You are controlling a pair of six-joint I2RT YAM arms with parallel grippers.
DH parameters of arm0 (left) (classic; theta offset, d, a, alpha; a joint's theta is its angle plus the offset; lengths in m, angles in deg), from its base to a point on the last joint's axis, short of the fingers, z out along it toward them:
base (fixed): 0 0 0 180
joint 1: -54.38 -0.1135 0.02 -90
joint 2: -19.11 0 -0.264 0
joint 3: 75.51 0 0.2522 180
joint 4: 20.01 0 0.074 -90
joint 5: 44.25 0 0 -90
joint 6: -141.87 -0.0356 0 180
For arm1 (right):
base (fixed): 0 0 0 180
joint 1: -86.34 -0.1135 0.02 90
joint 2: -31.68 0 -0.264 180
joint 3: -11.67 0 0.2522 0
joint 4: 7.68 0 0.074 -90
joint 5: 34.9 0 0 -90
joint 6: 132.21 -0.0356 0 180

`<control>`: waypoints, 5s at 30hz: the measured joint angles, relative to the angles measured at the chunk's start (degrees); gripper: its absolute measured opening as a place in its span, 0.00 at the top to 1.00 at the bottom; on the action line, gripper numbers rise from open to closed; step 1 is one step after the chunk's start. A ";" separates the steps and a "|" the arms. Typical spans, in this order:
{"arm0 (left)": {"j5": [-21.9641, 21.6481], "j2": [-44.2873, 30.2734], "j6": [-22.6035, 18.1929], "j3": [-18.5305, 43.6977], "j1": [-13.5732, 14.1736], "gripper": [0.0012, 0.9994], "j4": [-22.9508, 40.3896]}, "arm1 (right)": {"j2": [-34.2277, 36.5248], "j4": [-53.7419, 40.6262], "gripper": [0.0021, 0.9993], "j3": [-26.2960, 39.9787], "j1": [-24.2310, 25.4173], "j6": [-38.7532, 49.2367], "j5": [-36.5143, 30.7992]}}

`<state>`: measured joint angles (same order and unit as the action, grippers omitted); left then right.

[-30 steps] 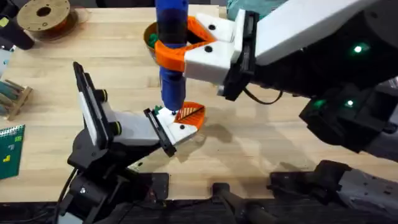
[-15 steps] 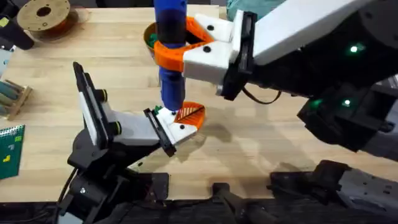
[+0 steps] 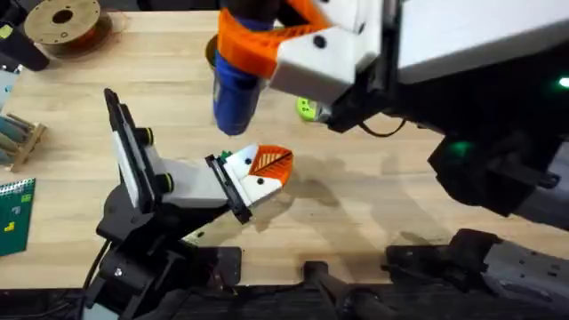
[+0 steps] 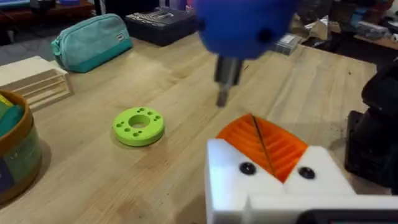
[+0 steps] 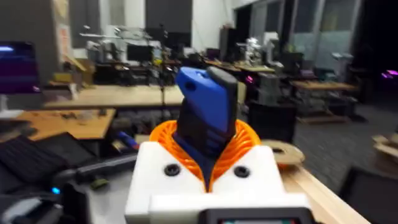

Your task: Pick up the gripper from the table and insert it into the empty holder that is missing its gripper. Then pick up a screw, insert it into the mounting hole, and use the screwdriver to tighten it. Finally, clean up the table by picking up the vegetable and placing it into the bucket.

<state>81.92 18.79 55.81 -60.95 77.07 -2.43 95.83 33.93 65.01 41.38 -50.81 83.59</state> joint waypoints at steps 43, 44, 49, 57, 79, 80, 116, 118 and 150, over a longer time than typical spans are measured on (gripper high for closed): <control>-0.03 0.00 0.00 0.00 0.01 0.99 0.00 | 25.10 -46.60 0.42 0.42 35.69 87.13 -23.63; -0.03 0.00 0.00 0.00 0.01 0.99 0.01 | 25.10 -47.56 0.28 0.49 35.47 87.33 -23.79; -0.03 0.00 0.00 0.00 0.01 0.99 0.00 | 24.66 -49.67 0.10 1.64 33.38 80.06 -25.65; -0.26 0.00 0.00 0.00 0.01 0.49 -0.02 | 18.62 -56.61 0.10 1.62 28.59 56.13 -30.21; -25.60 -11.06 8.26 24.43 0.01 0.01 33.38 | 1.91 -65.77 0.10 1.62 22.61 37.07 -31.06; -27.57 -14.02 8.63 27.47 0.01 0.01 36.59 | 1.92 -65.78 0.10 1.62 22.61 36.71 -31.06; -39.24 -74.24 51.17 39.01 0.05 0.96 45.75 | 1.93 -65.78 0.10 1.62 22.61 35.15 -31.06; -39.20 -73.64 51.41 39.26 0.05 0.98 46.88 | 1.93 -65.78 0.10 1.62 22.61 35.15 -31.06; -55.94 -90.56 20.48 58.84 -6.09 0.98 4.21 | 1.92 -66.18 0.10 1.62 22.61 35.15 -31.07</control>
<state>25.98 -71.76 76.30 -2.11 70.98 1.78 97.75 -32.25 66.62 63.99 -15.66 52.52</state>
